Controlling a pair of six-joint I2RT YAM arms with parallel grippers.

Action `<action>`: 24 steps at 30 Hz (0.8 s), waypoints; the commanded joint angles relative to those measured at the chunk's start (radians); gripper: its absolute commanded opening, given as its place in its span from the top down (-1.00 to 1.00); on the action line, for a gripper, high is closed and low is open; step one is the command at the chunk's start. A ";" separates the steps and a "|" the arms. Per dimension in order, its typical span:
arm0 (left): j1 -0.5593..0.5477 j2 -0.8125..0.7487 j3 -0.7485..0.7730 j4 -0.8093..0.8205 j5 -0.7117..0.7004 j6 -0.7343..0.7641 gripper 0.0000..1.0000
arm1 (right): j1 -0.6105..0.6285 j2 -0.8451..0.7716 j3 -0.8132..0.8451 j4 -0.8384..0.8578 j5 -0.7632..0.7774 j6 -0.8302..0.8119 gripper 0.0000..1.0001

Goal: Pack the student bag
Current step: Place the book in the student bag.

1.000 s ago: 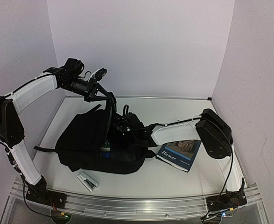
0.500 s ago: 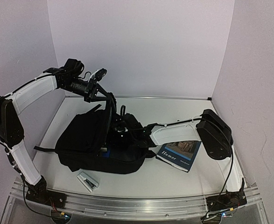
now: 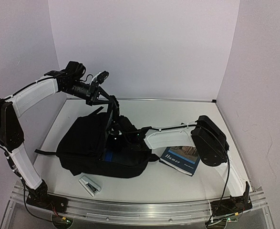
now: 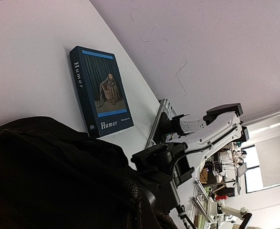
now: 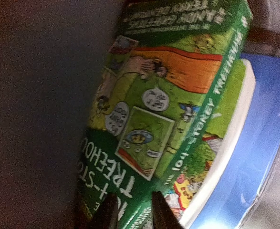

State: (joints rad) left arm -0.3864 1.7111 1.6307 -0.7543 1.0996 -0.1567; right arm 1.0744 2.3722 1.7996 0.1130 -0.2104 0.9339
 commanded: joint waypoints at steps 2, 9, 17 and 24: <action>0.053 -0.102 -0.052 0.111 0.028 -0.024 1.00 | 0.007 -0.091 -0.021 0.042 0.017 -0.048 0.34; 0.151 -0.182 -0.191 0.168 -0.059 -0.058 1.00 | 0.007 -0.326 -0.222 -0.009 -0.022 -0.089 -0.06; 0.187 -0.181 -0.289 0.203 -0.075 -0.051 1.00 | -0.007 -0.637 -0.381 -0.321 0.147 -0.182 -0.48; 0.192 -0.147 -0.275 0.154 -0.100 0.006 1.00 | -0.252 -0.888 -0.630 -0.453 0.142 -0.131 -0.63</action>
State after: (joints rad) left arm -0.2020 1.5608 1.3315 -0.6006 1.0230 -0.2018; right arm 0.9804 1.5829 1.3156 -0.2092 -0.0958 0.7866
